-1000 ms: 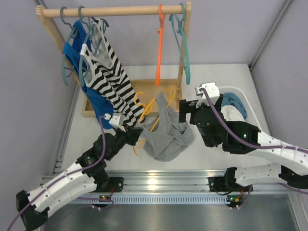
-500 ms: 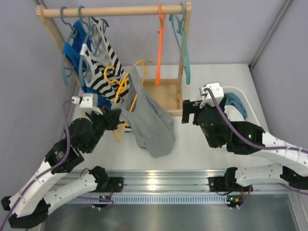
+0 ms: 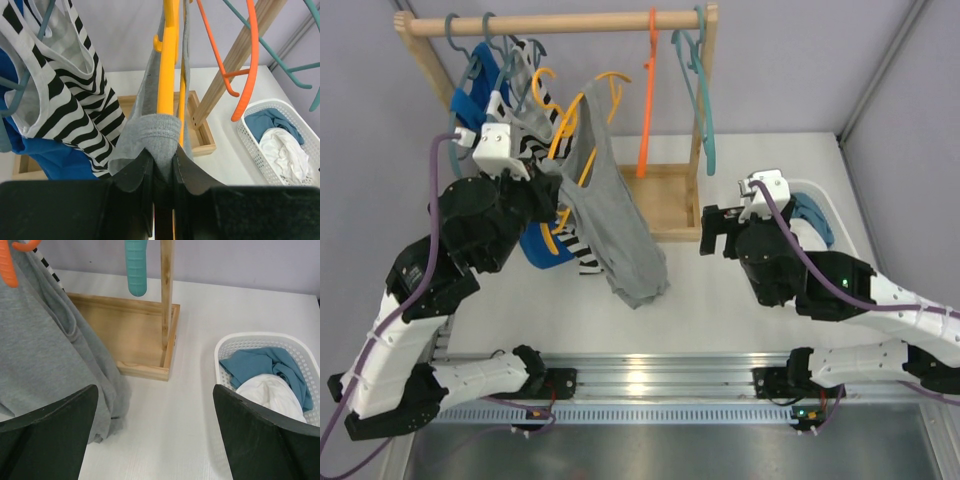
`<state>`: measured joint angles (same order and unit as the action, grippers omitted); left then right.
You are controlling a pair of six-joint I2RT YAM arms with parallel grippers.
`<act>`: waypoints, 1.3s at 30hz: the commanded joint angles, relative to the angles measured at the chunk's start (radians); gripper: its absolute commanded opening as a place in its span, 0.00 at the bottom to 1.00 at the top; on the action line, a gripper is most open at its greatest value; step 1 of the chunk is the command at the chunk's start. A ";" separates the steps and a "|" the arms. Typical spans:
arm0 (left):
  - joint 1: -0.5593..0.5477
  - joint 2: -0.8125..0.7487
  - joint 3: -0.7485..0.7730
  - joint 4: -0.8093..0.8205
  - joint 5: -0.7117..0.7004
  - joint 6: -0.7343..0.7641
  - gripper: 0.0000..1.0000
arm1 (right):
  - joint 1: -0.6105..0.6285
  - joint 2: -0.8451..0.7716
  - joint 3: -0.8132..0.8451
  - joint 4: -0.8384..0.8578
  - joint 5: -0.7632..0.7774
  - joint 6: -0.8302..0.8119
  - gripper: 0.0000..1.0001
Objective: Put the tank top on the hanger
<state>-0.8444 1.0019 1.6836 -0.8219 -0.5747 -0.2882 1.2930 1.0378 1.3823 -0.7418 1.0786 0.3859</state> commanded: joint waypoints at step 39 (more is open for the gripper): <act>0.370 0.354 0.490 -0.026 0.280 0.161 0.00 | 0.011 -0.041 0.004 0.051 -0.013 -0.035 0.97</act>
<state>-0.4889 1.3560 2.1090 -0.9733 -0.3260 -0.1463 1.2930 1.0161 1.3819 -0.7261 1.0595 0.3664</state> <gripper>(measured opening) 0.201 0.971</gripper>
